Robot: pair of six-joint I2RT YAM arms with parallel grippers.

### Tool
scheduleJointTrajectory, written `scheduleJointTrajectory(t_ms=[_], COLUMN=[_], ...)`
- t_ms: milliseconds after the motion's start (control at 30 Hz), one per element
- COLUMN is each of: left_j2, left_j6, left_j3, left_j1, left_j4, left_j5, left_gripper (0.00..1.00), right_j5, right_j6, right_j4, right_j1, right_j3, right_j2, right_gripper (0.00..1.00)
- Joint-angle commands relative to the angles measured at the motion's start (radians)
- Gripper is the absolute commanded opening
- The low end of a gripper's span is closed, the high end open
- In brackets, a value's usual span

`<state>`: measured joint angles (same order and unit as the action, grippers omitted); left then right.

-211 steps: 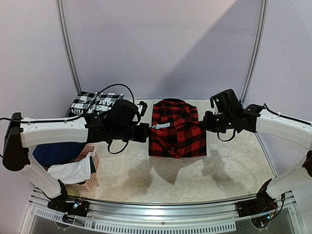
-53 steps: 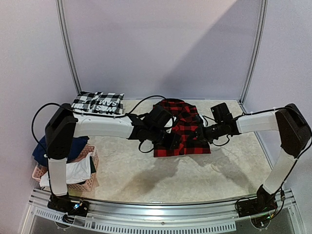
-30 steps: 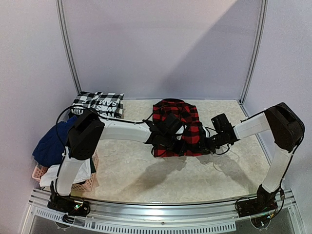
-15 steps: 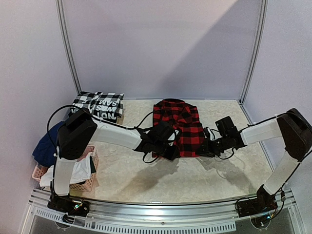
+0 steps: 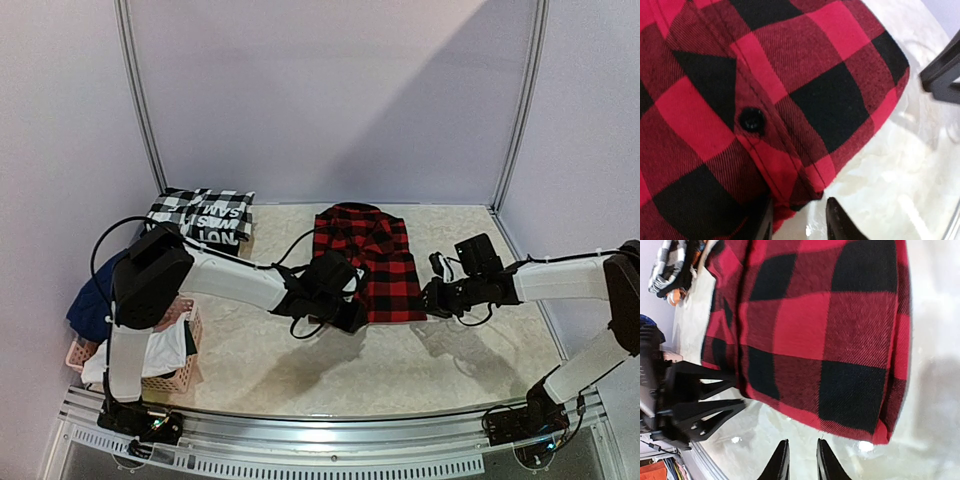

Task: Fold and stack the mixed laundry pile
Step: Smooth out the 2/3-rectangle-folded shirt at the center of the board.

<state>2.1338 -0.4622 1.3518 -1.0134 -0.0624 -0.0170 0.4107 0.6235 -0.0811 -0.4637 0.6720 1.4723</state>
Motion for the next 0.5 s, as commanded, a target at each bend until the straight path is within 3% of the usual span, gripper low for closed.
scheduleJointTrajectory(t_ms=[0, 233, 467], left_j2=[-0.065, -0.194, -0.227], left_j6=[-0.009, -0.006, -0.032], left_j3=[-0.002, -0.089, -0.210], left_j1=[-0.018, 0.001, 0.094], left_j4=[-0.053, -0.086, -0.052], left_j5=[-0.038, 0.009, 0.027], left_gripper=[0.41, 0.45, 0.39], right_j5=[0.031, -0.008, 0.005], right_j6=[0.003, -0.031, -0.030], right_j4=[0.056, 0.054, 0.040], right_j1=[-0.010, -0.010, -0.010], right_j3=[0.018, 0.046, 0.033], right_j2=[0.076, 0.168, 0.159], right_gripper=[0.20, 0.19, 0.18])
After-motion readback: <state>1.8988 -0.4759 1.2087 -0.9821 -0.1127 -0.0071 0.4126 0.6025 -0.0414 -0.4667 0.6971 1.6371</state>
